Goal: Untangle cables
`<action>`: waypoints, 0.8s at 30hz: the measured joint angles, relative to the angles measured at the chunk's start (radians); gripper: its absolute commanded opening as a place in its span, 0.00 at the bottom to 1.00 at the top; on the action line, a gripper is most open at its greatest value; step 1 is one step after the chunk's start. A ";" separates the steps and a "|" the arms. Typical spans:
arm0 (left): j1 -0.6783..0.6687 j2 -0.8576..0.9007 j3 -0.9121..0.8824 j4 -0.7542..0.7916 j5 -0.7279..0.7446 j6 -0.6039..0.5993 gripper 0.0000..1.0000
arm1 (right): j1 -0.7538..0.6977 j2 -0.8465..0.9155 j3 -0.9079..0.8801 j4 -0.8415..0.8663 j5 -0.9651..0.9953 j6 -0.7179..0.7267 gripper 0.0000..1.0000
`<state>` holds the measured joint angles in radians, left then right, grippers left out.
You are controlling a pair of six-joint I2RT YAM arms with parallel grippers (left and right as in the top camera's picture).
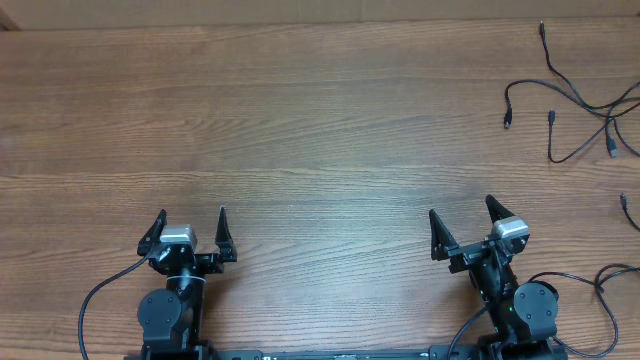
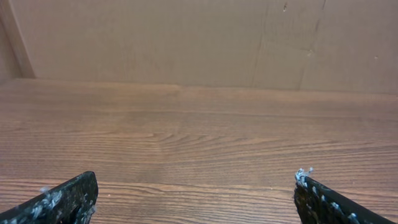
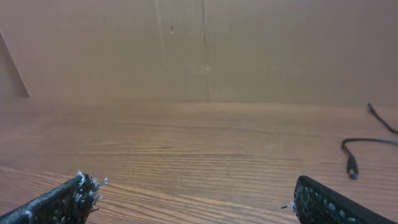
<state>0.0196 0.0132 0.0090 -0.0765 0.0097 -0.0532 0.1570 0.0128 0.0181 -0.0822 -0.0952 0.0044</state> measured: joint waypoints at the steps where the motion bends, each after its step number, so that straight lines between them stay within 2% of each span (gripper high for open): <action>1: 0.000 0.000 0.000 0.000 0.000 0.000 1.00 | 0.000 0.000 0.000 0.000 0.001 -0.023 1.00; 10: 0.000 0.000 0.000 0.000 0.000 0.000 1.00 | 0.000 0.000 0.000 -0.002 0.024 -0.097 1.00; 24: 0.000 0.000 0.000 0.000 0.000 0.000 0.99 | -0.022 0.000 0.000 -0.008 0.069 -0.071 1.00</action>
<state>0.0196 0.0132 0.0090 -0.0765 0.0101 -0.0532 0.1352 0.0128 0.0181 -0.0906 -0.0257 -0.0662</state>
